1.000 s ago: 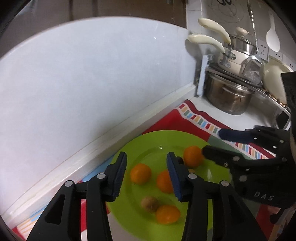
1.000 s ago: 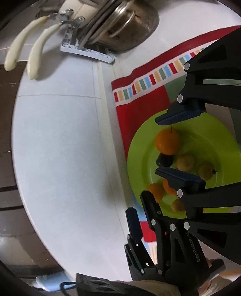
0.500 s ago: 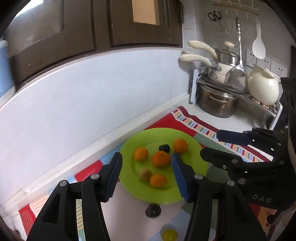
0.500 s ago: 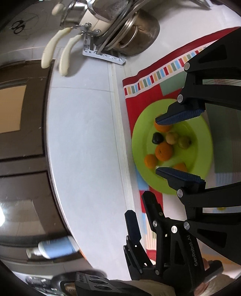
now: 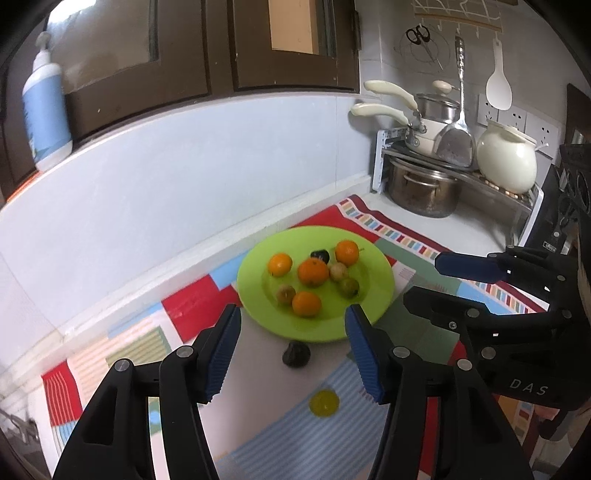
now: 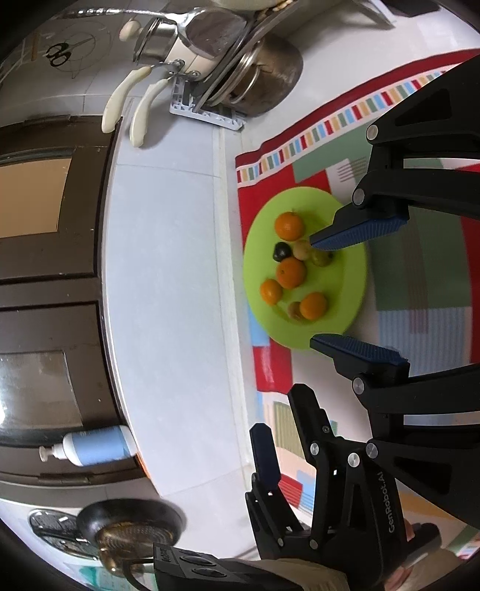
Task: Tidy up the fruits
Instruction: 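Withdraw both open tools toward the lime and the last plum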
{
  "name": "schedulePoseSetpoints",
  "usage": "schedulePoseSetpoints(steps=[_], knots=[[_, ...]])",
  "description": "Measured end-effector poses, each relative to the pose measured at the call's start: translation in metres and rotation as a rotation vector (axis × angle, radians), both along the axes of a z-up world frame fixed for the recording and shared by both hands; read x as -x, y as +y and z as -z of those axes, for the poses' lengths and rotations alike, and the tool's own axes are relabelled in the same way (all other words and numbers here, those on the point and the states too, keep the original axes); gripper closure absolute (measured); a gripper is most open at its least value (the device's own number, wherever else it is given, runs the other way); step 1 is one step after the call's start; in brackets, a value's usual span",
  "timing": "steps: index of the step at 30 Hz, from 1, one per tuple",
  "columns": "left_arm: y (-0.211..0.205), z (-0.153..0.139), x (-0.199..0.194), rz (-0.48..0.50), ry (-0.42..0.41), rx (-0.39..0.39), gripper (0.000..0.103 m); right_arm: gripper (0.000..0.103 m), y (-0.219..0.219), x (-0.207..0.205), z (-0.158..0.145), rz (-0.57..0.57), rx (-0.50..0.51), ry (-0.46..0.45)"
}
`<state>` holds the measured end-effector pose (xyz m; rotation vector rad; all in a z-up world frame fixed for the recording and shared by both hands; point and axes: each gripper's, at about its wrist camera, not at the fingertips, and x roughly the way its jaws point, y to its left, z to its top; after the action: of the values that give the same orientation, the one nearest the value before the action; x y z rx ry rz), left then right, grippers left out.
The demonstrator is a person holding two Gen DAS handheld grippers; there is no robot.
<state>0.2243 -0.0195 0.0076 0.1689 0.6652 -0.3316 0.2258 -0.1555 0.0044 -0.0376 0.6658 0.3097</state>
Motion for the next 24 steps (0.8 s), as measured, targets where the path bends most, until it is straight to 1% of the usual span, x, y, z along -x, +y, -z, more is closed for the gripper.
schedulePoseSetpoints(steps=[7,14,18,24], knots=[[0.003,0.024,0.016,-0.007,0.047,-0.001,0.045,0.055,0.001,0.014,0.018,0.001,-0.004,0.054],[0.002,0.049,0.024,0.013,0.061,-0.004,0.045,0.055,0.003,0.022,0.038,0.008,0.023,0.1],[-0.003,0.065,0.023,0.042,0.091,-0.007,0.045,0.055,0.002,0.023,0.048,0.012,0.024,0.129],[-0.009,0.089,0.013,0.057,0.161,0.003,0.046,0.055,0.001,0.022,0.062,0.024,0.028,0.163]])
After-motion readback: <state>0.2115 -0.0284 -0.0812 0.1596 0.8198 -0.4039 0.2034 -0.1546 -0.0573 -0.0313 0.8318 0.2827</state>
